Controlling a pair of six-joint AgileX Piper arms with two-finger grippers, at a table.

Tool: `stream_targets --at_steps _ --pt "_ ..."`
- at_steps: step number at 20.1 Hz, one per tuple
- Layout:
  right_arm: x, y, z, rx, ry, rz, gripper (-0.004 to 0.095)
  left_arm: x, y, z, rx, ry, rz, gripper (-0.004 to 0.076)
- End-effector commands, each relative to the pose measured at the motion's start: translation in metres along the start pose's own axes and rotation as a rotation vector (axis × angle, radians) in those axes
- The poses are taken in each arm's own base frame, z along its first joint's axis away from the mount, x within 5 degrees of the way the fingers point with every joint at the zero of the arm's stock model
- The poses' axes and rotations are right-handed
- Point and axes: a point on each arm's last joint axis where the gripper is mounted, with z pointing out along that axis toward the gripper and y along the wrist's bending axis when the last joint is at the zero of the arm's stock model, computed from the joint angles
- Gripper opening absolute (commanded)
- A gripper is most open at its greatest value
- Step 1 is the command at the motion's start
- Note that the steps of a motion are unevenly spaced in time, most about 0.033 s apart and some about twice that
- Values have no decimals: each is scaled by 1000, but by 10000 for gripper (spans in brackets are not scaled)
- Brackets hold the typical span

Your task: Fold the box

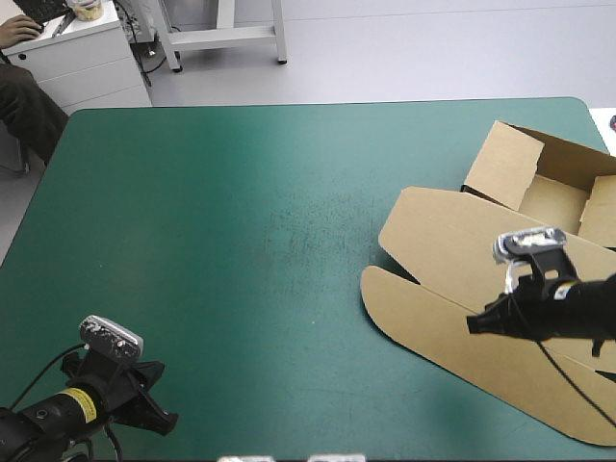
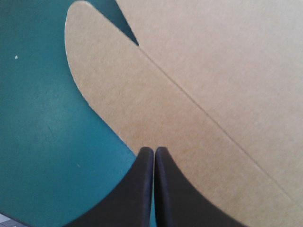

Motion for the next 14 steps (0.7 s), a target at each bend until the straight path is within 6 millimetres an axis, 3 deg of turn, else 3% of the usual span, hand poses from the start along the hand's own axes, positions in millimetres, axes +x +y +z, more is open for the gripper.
stream_targets --at_steps 1,7,14 --pt "23 10 -7 -8 -81 -19 -5 -9 -1 -3 13 -68 -14 -10" --pt "87 20 -2 37 -246 -45 -5 -8 -1 -3 12 -59 -14 -10" --pt "114 24 3 67 -335 -98 -5 -8 -2 -3 19 -56 -19 -10"
